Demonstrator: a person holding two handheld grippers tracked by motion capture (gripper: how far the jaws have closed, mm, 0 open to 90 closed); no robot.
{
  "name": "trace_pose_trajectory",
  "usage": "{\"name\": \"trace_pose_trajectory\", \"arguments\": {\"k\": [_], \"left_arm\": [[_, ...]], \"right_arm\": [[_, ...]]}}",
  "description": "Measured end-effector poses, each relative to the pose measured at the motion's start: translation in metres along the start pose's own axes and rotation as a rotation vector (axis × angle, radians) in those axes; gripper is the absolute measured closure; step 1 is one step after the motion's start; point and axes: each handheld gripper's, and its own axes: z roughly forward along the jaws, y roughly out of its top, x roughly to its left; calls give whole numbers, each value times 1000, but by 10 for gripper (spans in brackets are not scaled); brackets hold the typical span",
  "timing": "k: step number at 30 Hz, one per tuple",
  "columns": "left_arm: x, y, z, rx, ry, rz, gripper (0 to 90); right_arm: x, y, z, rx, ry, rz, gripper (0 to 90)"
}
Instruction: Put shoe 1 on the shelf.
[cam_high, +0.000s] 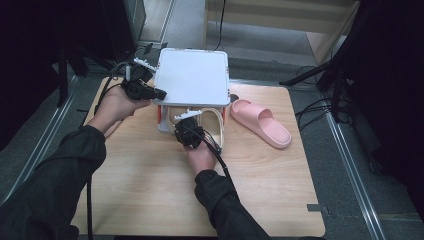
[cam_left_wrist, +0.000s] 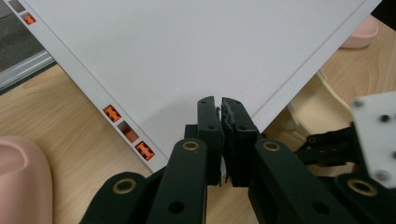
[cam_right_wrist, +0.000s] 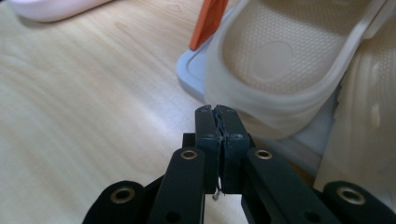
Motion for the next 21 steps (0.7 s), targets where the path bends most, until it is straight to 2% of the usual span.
{"name": "trace_pose_trajectory", "arguments": {"k": [7, 11, 15, 21], "left_arm": [[0, 0, 0, 2, 1, -2, 861], [0, 1, 0, 6, 4, 0, 861], [2, 1, 0, 9, -12, -22, 853], [2, 1, 0, 8, -12, -20, 856]], "right_arm": [[7, -19, -35, -14, 49, -27, 892], [5, -32, -53, -16, 59, -45, 886], [1, -49, -69, -20, 84, -21, 881], [-7, -64, -85, -7, 65, -29, 882]]}}
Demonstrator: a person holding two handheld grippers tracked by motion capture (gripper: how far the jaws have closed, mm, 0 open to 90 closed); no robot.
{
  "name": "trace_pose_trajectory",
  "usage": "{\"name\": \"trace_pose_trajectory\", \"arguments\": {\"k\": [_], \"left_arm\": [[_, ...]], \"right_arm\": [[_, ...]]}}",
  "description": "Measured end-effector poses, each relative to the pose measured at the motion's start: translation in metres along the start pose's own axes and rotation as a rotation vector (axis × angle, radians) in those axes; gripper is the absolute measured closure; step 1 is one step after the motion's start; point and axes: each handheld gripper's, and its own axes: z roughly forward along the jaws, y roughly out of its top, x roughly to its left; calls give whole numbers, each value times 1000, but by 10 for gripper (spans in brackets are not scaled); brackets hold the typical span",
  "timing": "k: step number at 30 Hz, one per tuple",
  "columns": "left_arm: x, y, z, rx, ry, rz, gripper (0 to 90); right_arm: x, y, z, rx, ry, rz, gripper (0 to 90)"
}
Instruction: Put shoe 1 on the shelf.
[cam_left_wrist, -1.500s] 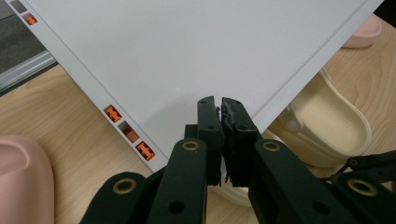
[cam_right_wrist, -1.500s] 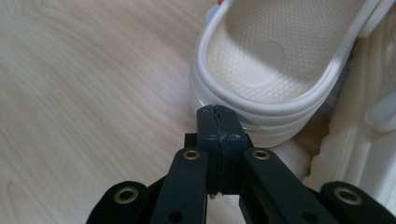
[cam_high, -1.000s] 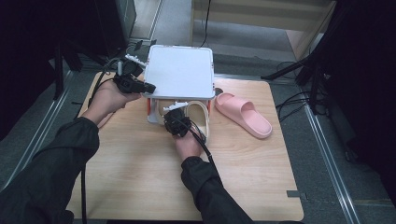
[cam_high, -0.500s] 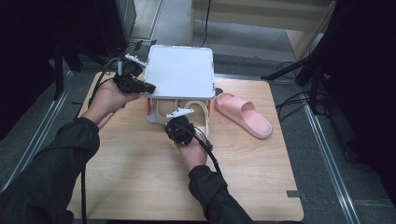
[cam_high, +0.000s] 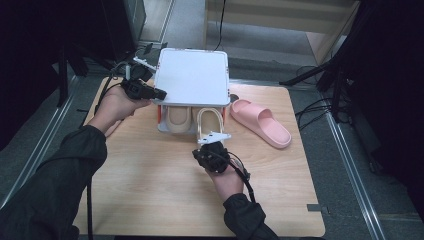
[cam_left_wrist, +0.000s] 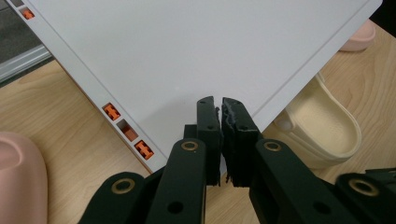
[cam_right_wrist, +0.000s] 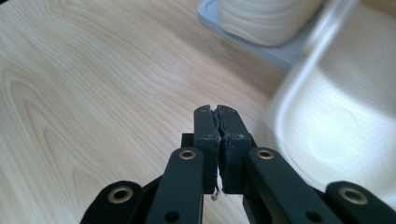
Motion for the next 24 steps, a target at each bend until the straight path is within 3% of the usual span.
{"name": "trace_pose_trajectory", "arguments": {"k": [6, 13, 18, 24], "left_arm": [[-1, 1, 0, 3, 4, 3, 859], [-1, 1, 0, 3, 5, 3, 860], [-2, 1, 0, 2, 11, 7, 860], [-2, 1, 0, 3, 14, 9, 861]], "right_arm": [[-13, -11, -16, 24, -35, 2, 882], [-29, -25, -23, 75, -79, 4, 882], [-39, -29, -20, 91, -89, 23, 899], [-45, -22, -10, 74, -94, 35, 900]]}}
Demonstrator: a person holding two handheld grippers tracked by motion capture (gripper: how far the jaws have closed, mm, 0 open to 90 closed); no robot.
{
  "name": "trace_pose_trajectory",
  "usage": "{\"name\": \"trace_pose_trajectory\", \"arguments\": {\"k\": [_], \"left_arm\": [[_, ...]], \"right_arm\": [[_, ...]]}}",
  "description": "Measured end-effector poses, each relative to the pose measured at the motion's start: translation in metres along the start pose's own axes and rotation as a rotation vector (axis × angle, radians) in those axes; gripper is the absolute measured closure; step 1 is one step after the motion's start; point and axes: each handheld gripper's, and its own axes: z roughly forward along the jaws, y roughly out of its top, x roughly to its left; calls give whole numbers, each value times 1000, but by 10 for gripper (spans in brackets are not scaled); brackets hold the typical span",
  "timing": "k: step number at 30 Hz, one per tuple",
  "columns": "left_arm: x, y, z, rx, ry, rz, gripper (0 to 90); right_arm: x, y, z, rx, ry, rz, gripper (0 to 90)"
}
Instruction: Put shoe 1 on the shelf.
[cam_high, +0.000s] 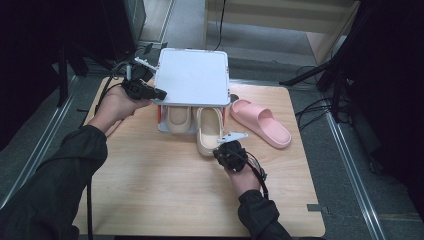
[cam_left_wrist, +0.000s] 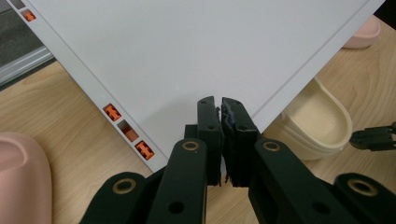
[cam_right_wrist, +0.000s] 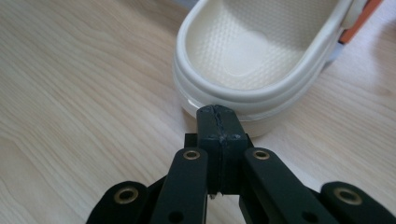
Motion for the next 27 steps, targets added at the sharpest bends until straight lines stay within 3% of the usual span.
{"name": "trace_pose_trajectory", "arguments": {"k": [17, 22, 27], "left_arm": [[1, 0, 0, -1, -6, 3, 860], [1, 0, 0, -4, -8, 7, 860], [3, 1, 0, 3, -23, 11, 852]], "right_arm": [[-15, 47, 42, -22, -59, 45, 896], [-20, 53, 51, -40, -46, 83, 887], [-17, 52, 52, -43, -47, 70, 856]]}}
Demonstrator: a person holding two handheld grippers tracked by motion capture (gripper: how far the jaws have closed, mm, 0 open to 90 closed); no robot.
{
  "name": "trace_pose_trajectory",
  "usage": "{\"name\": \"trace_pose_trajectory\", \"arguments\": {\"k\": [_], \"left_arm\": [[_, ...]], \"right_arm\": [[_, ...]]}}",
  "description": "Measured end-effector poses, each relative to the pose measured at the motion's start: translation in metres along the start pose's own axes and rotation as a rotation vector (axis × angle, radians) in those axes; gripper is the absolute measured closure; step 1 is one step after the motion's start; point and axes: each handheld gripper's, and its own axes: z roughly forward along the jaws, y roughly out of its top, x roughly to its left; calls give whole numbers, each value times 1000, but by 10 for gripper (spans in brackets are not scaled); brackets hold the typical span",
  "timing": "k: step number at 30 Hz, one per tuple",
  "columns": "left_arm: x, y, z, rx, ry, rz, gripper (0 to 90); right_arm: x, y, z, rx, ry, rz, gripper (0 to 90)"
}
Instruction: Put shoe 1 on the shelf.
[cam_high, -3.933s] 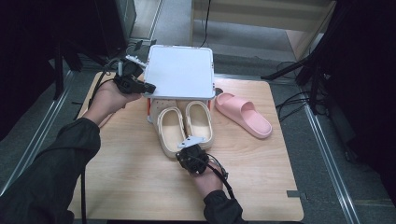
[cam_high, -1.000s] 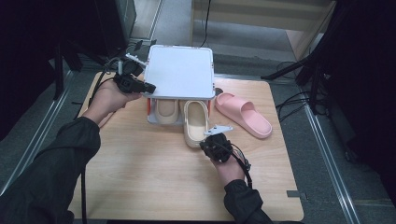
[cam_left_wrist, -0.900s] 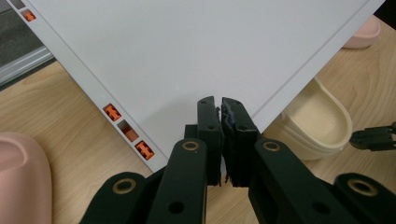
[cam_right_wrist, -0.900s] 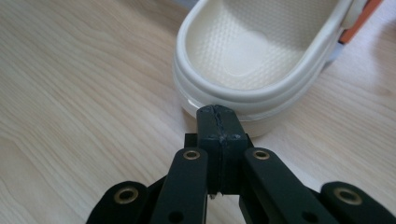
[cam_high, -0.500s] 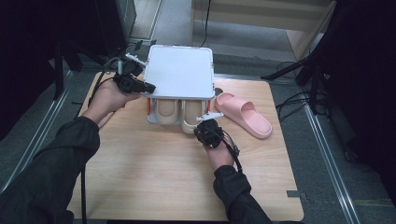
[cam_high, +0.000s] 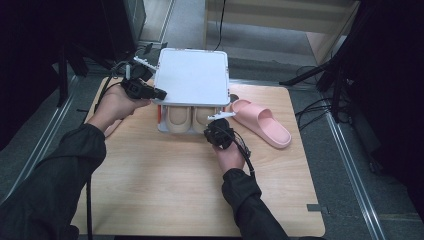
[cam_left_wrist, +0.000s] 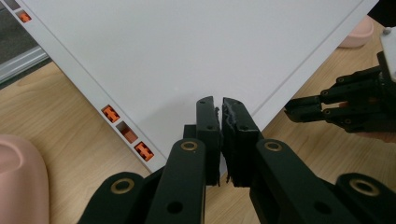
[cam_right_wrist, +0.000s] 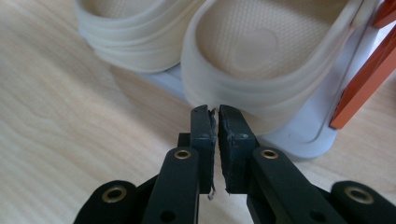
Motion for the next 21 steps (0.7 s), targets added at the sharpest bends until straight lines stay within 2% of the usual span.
{"name": "trace_pose_trajectory", "arguments": {"k": [2, 4, 7, 9, 11, 12, 13, 14, 16, 19, 21], "left_arm": [[-1, 0, 0, -5, 4, 1, 852], [0, 0, 1, -10, -16, -6, 815], [2, 1, 1, -13, -35, -40, 758], [3, 2, 1, -15, -43, -62, 682], [3, 2, 0, -12, -53, -86, 628], [4, 2, -2, -5, -57, -96, 598], [5, 2, -4, 1, -65, -108, 583], [5, 1, -7, 3, -74, -121, 569], [5, 0, -14, 1, -55, -115, 540], [6, -5, -27, -7, -33, -97, 499], [7, -11, -36, -12, -32, -91, 478]], "right_arm": [[2, -1, -5, -4, 15, -3, 855], [4, -4, -13, -15, 40, -10, 831], [7, -9, -25, -26, 84, -15, 797], [7, -14, -33, -26, 108, -20, 760], [6, -19, -39, -15, 173, -5, 699], [5, -21, -40, -4, 221, 3, 639], [3, -23, -41, 21, 279, 1, 620], [4, -26, -43, 42, 292, -14, 610], [5, -32, -51, 44, 298, -79, 582], [5, -37, -62, 30, 295, -115, 549], [4, -40, -71, 14, 298, -114, 542]]}}
